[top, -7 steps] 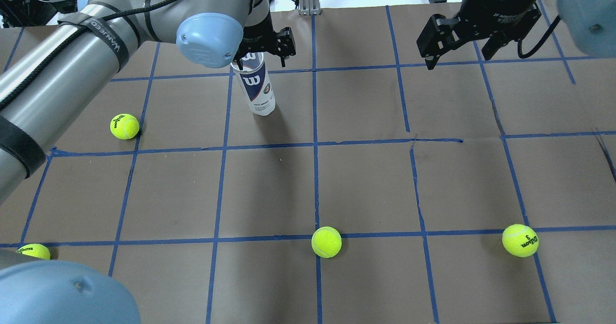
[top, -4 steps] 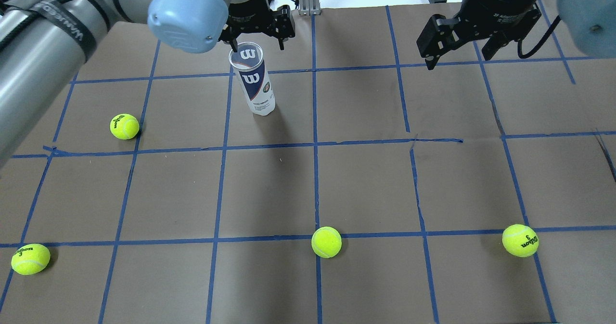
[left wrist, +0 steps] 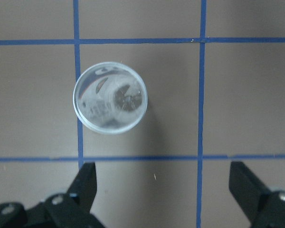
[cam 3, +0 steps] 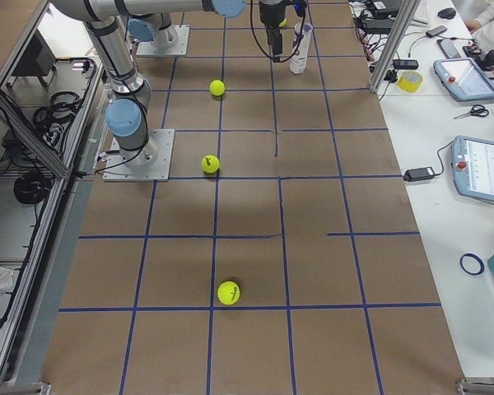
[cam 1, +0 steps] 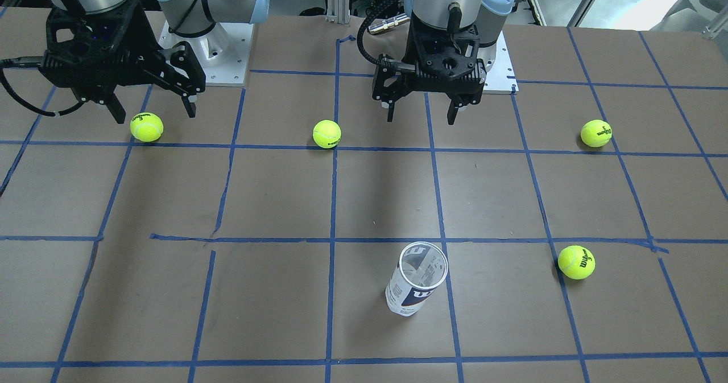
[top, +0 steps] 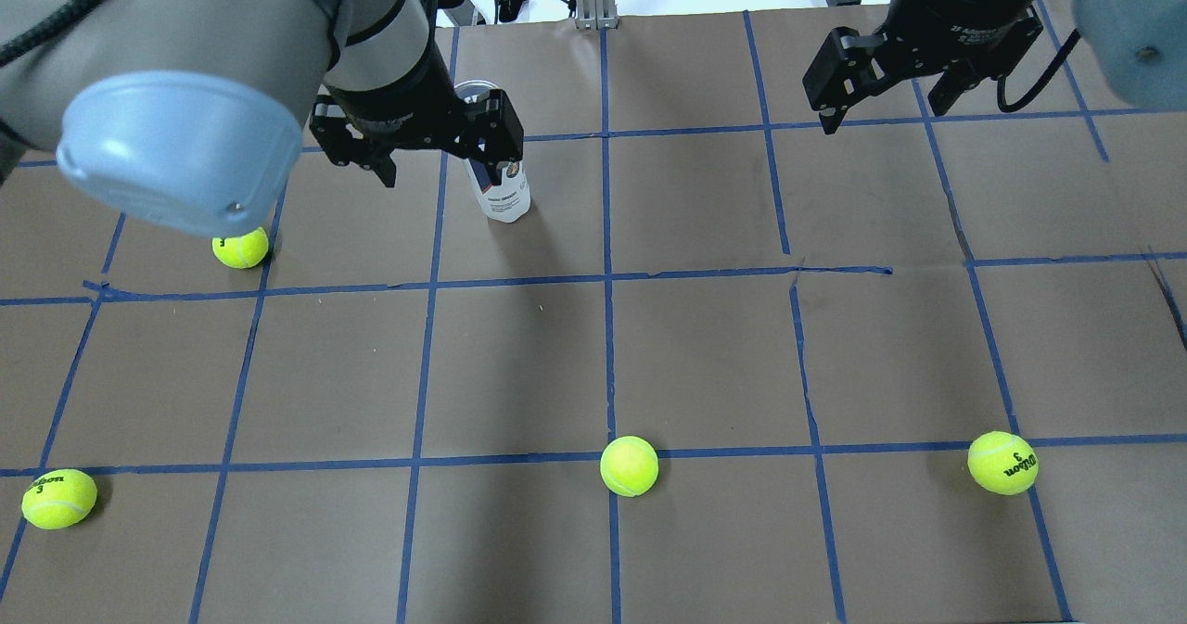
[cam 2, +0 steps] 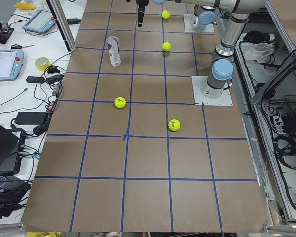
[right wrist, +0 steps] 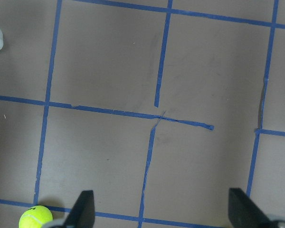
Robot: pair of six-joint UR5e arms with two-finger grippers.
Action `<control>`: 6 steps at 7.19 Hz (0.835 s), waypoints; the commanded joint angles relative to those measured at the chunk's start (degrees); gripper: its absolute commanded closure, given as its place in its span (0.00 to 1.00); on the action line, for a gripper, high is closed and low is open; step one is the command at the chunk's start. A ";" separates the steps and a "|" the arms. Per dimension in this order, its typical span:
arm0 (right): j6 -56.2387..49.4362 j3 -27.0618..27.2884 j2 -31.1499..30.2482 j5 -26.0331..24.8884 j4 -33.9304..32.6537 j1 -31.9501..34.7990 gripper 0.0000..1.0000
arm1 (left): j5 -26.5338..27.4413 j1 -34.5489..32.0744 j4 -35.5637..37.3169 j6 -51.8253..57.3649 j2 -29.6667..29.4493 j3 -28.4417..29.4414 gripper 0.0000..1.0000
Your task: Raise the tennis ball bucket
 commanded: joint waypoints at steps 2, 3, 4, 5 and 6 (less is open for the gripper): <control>0.00 0.00 0.00 -0.02 0.09 -0.03 0.00 | 0.19 11.83 -8.65 18.40 4.40 2.78 0.00; 0.00 0.00 0.00 0.07 0.09 -0.03 0.00 | 0.19 13.61 -9.22 20.55 4.50 3.94 0.00; 0.00 0.00 0.00 -0.01 0.09 -0.03 0.00 | 0.01 13.54 -9.14 19.96 4.50 3.69 0.00; 0.00 0.09 0.00 -0.02 0.00 -0.03 0.00 | -0.07 13.45 -9.23 19.69 4.50 3.51 0.00; 0.00 0.35 0.00 -0.02 0.00 -0.12 0.00 | -0.25 13.45 -9.14 20.30 4.67 2.73 0.00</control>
